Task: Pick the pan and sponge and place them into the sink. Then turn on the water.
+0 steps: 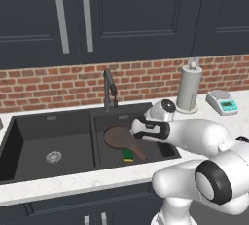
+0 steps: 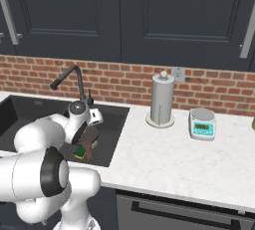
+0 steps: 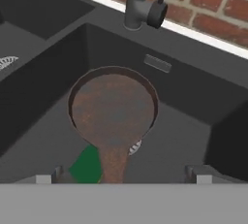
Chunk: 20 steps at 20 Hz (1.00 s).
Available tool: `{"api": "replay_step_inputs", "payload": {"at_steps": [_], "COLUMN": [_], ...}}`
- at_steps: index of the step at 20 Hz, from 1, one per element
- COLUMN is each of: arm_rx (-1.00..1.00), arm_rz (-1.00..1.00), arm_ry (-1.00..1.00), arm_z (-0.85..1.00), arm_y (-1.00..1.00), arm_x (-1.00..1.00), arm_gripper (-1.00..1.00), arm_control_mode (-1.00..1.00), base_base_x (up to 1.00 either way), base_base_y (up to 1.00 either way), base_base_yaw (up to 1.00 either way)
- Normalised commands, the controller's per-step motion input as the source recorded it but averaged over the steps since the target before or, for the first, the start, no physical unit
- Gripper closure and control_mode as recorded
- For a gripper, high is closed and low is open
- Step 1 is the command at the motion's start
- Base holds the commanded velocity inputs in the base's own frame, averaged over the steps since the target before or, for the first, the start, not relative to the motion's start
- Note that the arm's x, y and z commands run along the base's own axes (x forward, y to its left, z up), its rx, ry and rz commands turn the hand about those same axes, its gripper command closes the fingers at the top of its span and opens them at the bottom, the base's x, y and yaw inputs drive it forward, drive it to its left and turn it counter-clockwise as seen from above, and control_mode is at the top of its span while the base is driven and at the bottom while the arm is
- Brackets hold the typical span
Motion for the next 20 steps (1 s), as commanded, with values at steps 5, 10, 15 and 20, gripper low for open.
{"api": "replay_step_inputs", "payload": {"at_steps": [5,10,15,20], "arm_rx": [0.06,0.07,0.09,0.09], "arm_rz": [-0.08,-0.13,-0.18,-0.15], "arm_ry": [-0.02,-0.05,-0.05,-0.09], "arm_z": [0.38,0.31,0.3,0.24], "arm_y": [0.0,0.0,0.0,0.0], "arm_x": [-0.16,-0.16,-0.04,0.0], "arm_gripper": [-1.0,-1.0,-1.0,-1.0], "arm_control_mode": [-1.0,-1.0,-1.0,-1.0], "base_base_x": [0.0,0.0,0.0,0.0], "base_base_y": [0.0,0.0,0.0,0.0], "base_base_yaw": [0.0,0.0,0.0,0.0]}}
